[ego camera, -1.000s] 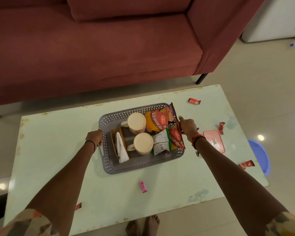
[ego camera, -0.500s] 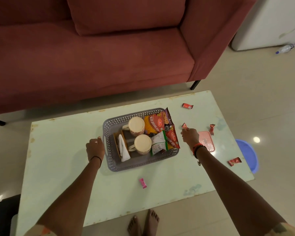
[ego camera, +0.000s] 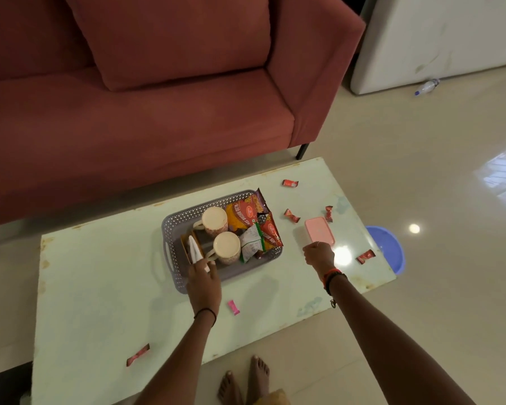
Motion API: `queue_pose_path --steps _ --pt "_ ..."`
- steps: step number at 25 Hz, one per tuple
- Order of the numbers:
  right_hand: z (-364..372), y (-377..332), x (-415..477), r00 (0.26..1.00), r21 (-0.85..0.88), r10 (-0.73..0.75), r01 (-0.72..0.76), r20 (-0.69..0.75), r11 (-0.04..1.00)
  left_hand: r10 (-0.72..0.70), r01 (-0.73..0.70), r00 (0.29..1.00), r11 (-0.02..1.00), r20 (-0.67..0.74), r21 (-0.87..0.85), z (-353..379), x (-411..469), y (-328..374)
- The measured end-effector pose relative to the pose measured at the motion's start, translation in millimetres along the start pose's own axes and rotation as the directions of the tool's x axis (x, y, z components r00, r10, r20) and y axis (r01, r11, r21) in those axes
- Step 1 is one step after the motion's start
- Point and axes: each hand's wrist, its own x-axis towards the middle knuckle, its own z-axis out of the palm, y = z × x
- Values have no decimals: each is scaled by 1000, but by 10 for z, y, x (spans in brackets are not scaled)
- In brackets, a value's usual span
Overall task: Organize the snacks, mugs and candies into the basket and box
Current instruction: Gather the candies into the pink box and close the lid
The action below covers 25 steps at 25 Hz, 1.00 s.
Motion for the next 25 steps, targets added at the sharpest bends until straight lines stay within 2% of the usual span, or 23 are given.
queue_pose_path --steps 5,12,21,25 --pt "-358 255 -33 999 6 26 -26 -41 1000 104 -102 985 995 139 -23 319 -325 382" --pt "-815 345 332 996 75 79 -76 -30 994 164 -150 938 986 304 -69 1004 -381 1108" --pt "-1059 407 1293 996 -108 -80 84 37 991 17 -45 897 998 442 53 2104 -192 1695" --pt "-910 304 1686 971 -203 -163 198 176 959 -61 -15 881 988 470 156 2438 -59 1747"
